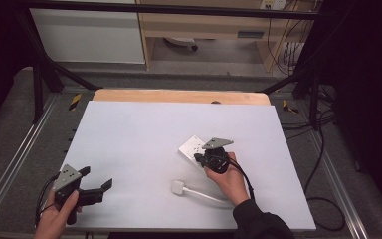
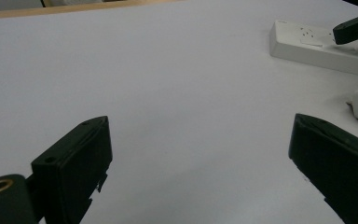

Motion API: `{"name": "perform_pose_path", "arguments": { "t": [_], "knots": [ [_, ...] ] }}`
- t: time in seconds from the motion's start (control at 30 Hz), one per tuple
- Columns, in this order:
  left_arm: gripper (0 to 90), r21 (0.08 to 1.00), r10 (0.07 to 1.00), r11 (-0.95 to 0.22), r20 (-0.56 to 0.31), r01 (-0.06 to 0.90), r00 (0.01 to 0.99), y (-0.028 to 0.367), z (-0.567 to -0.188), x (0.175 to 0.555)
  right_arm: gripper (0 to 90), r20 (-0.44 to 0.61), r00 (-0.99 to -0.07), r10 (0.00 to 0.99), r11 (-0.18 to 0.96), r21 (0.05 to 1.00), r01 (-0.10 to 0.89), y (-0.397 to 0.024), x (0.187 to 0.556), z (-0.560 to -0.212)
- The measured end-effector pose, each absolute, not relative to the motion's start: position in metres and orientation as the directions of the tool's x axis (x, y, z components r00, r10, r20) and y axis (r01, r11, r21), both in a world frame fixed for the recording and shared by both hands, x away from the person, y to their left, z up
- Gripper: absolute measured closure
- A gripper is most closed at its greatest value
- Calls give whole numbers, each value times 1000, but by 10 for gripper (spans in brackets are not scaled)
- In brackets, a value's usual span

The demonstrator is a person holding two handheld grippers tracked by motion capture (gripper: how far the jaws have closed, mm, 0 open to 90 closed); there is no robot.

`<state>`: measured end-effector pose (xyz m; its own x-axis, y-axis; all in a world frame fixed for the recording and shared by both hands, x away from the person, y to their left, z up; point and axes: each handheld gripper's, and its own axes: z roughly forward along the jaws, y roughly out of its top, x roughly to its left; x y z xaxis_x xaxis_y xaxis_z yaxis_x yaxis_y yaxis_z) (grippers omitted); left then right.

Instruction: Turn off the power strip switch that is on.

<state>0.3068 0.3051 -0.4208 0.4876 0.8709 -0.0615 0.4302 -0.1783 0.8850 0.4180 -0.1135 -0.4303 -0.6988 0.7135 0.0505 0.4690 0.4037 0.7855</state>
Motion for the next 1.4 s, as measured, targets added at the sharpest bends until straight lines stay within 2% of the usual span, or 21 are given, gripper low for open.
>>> {"name": "perform_pose_path", "arguments": {
  "t": [0.6,0.87,1.0,1.03,1.07,1.27,1.4],
  "knots": [
    [59,884,870,-180,-62,431,489,305,-421,307,898,61,-691,721,365,813,453,-120,416,-425],
    [59,884,871,-178,-63,432,488,305,-421,307,829,73,-673,736,329,830,449,-126,417,-420],
    [56,886,872,-175,-63,430,485,305,-421,307,720,89,-669,738,297,847,441,-128,416,-417],
    [56,885,873,-174,-64,431,484,305,-421,307,641,95,-668,738,283,855,435,-129,416,-414],
    [56,885,873,-175,-64,431,484,305,-421,307,641,95,-668,738,283,855,435,-129,416,-414],
    [56,886,873,-169,-68,431,483,305,-421,307,321,114,-645,756,243,866,438,-131,416,-408],
    [56,890,872,-163,-72,427,484,305,-421,307,163,105,-622,776,227,873,431,-131,416,-406]
  ]
}}
